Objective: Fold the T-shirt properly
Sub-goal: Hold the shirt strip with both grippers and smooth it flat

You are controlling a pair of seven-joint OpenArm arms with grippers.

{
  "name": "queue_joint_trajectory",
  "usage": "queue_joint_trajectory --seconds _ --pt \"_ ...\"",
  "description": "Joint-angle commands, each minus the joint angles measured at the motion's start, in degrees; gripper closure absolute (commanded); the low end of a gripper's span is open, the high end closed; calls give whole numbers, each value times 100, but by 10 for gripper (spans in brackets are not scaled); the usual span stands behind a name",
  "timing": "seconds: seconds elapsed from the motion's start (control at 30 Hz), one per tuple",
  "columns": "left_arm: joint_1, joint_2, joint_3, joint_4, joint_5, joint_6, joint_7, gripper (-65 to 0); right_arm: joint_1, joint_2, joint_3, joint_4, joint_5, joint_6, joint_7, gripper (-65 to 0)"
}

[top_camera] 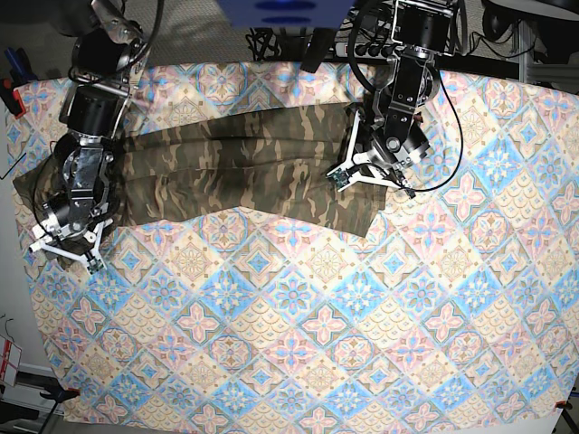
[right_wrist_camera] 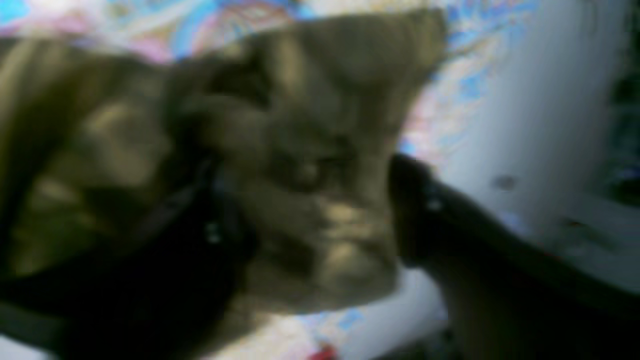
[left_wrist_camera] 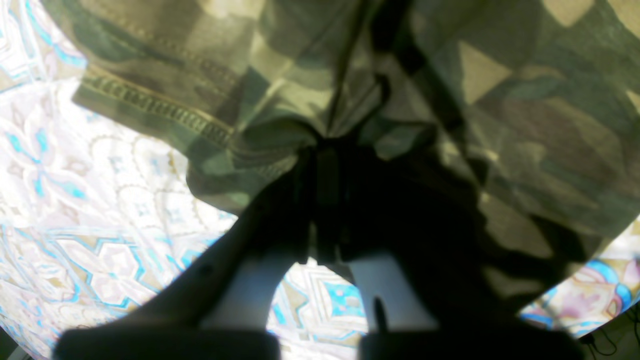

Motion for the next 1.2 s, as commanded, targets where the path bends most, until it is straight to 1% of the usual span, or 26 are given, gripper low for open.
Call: queue_joint_trajectory --seconds 0.0,0.07,0.1,0.2,0.37,0.47,0.5,0.57,0.63,0.7,0.77,0.93,1.1,1.17 --pt "-21 -28 -20 38 129 32 151 -1 165 76 -8 288 -128 -48 89 -445" --pt "-21 -28 -20 38 129 32 151 -1 157 58 -8 605 -242 -48 98 -475" --pt "-21 -28 -12 38 129 32 151 -1 148 58 -8 772 -233 -48 98 -480" --pt "-21 -28 -12 38 129 32 151 -1 148 58 -8 1273 -128 -48 107 -479" --pt "-21 -19 -20 73 120 32 151 -1 148 49 18 1774 -93 -48 247 -479" --pt "-21 -19 -38 73 120 32 151 -1 139 -135 -8 1967 -137 -30 212 -479" --pt "-21 -19 -38 73 120 32 151 -1 69 -153 -8 1976 -137 5 203 -479" --pt "-13 -19 -47 73 120 32 160 -1 -125 -162 -8 1994 -145 190 186 -479" --pt "-13 -19 -47 73 120 32 309 -1 -309 -179 -8 1967 -242 251 19 -479" --pt "-21 -19 -47 73 120 32 415 -1 -485 -241 -8 1923 -348 251 -131 -479" --pt "-21 -28 -47 73 120 32 406 -1 -538 -338 45 1923 -365 251 -148 -479" --pt "-21 -28 -20 73 120 32 432 -1 -564 -346 1 1396 -383 251 -210 -482" --pt "-13 -28 -20 73 120 32 432 -1 -582 -355 1 1352 -884 260 -148 -483" --pt "-13 -28 -20 73 120 32 432 -1 -556 -355 36 1457 -910 260 -87 -482"
